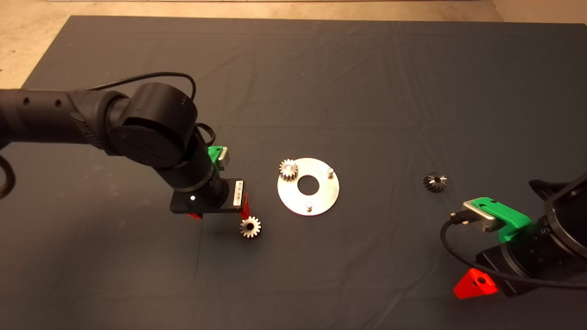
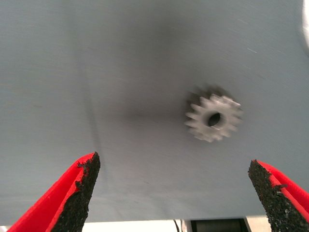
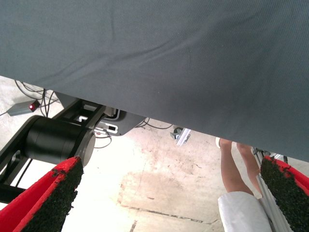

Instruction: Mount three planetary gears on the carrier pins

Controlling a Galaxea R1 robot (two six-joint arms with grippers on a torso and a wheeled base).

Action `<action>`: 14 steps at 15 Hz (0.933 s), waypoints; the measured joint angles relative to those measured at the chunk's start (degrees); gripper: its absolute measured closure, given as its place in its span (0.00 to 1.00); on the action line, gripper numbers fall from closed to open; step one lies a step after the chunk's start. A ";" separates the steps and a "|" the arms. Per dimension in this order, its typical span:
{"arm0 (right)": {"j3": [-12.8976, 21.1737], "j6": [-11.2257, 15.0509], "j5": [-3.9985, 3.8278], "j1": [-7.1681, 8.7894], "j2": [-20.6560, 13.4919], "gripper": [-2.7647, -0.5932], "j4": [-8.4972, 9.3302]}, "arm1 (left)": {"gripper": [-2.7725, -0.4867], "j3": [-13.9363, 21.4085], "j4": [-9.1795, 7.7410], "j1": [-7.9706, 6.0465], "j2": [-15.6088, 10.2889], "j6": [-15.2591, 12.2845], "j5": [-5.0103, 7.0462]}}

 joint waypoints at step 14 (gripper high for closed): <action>0.00 0.00 -0.04 0.00 -0.11 0.02 0.00 | 0.26 -1.27 5.73 5.41 5.87 0.73 0.38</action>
